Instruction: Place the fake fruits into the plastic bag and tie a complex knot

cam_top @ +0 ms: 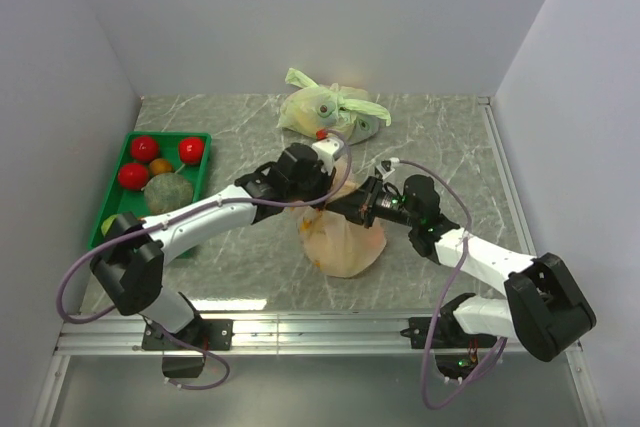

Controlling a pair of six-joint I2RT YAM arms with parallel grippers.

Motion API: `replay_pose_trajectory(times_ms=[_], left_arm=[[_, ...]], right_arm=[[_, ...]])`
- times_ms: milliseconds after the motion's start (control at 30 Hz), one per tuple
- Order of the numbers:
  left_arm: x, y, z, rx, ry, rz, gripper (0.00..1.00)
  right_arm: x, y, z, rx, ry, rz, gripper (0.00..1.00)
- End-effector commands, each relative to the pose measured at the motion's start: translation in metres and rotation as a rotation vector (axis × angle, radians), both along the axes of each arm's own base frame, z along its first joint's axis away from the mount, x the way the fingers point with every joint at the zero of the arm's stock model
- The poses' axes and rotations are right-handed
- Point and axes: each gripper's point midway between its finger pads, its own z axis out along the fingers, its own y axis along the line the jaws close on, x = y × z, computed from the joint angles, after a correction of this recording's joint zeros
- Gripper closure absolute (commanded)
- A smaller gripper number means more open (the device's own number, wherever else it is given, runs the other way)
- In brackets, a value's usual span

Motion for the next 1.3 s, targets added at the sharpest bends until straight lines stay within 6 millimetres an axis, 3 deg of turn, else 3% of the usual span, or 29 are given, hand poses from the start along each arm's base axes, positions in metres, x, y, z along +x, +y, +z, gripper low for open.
replay_pose_trajectory(times_ms=[0, 67, 133, 167, 267, 333, 367, 400, 433, 467, 500, 533, 600, 700, 800, 900, 967, 1067, 1100, 1200, 1267], left_arm=[[0.034, 0.001, 0.052, -0.081, -0.179, -0.028, 1.0], [0.012, 0.0, 0.055, -0.107, -0.155, -0.123, 1.0], [-0.008, 0.0, 0.059, -0.154, -0.12, -0.176, 1.0], [-0.026, -0.002, 0.046, -0.172, -0.059, -0.232, 1.0], [-0.051, 0.002, 0.021, -0.199, 0.071, -0.254, 1.0], [-0.062, 0.003, 0.004, -0.199, 0.146, -0.262, 1.0], [-0.061, 0.006, 0.0, -0.203, 0.165, -0.252, 1.0], [-0.06, 0.007, 0.0, -0.218, 0.178, -0.245, 1.0], [-0.054, 0.01, -0.003, -0.223, 0.188, -0.225, 1.0], [-0.051, 0.011, -0.002, -0.233, 0.192, -0.221, 1.0], [-0.047, 0.012, 0.0, -0.242, 0.187, -0.212, 1.0], [-0.042, 0.013, 0.0, -0.248, 0.191, -0.2, 1.0], [-0.037, 0.013, 0.002, -0.254, 0.188, -0.196, 1.0], [-0.034, 0.011, 0.005, -0.266, 0.188, -0.206, 1.0], [-0.035, 0.008, 0.008, -0.282, 0.194, -0.224, 1.0], [-0.037, 0.007, 0.009, -0.305, 0.223, -0.232, 1.0], [-0.039, 0.004, 0.011, -0.327, 0.243, -0.246, 1.0], [-0.039, -0.001, 0.012, -0.367, 0.268, -0.244, 1.0], [-0.039, -0.002, 0.011, -0.379, 0.289, -0.236, 1.0], [-0.038, -0.006, 0.01, -0.416, 0.316, -0.237, 1.0], [-0.039, -0.007, 0.006, -0.434, 0.332, -0.23, 1.0]], right_arm=[[-0.026, 0.012, 0.071, 0.214, -0.07, 0.095, 1.0], [-0.019, 0.013, 0.066, 0.184, -0.096, 0.085, 1.0], [-0.016, 0.012, 0.049, 0.119, -0.125, 0.089, 1.0], [-0.016, 0.011, 0.044, 0.092, -0.151, 0.093, 1.0], [-0.02, 0.008, 0.022, -0.038, -0.256, 0.126, 1.0], [-0.027, 0.003, 0.007, -0.139, -0.336, 0.174, 0.83], [-0.027, 0.003, 0.016, -0.156, -0.396, 0.191, 0.74], [-0.033, -0.006, 0.004, -0.248, -0.447, 0.234, 0.66], [-0.029, -0.008, 0.02, -0.275, -0.515, 0.234, 0.61], [-0.03, -0.013, 0.024, -0.299, -0.561, 0.248, 0.56], [-0.035, -0.025, 0.016, -0.371, -0.586, 0.275, 0.45], [-0.033, -0.03, 0.026, -0.389, -0.622, 0.269, 0.41], [-0.045, -0.045, 0.025, -0.428, -0.668, 0.322, 0.33], [-0.052, -0.061, 0.036, -0.454, -0.719, 0.324, 0.37], [-0.023, -0.075, 0.029, -0.517, -0.696, 0.194, 0.54], [0.003, -0.075, 0.005, -0.552, -0.643, 0.16, 0.63], [0.013, -0.068, -0.003, -0.538, -0.616, 0.18, 0.63], [0.026, -0.057, -0.015, -0.498, -0.565, 0.202, 0.56], [0.03, -0.05, -0.014, -0.464, -0.565, 0.202, 0.47], [0.026, -0.037, -0.019, -0.455, -0.578, 0.231, 0.33], [0.026, -0.031, -0.025, -0.458, -0.572, 0.235, 0.33]])
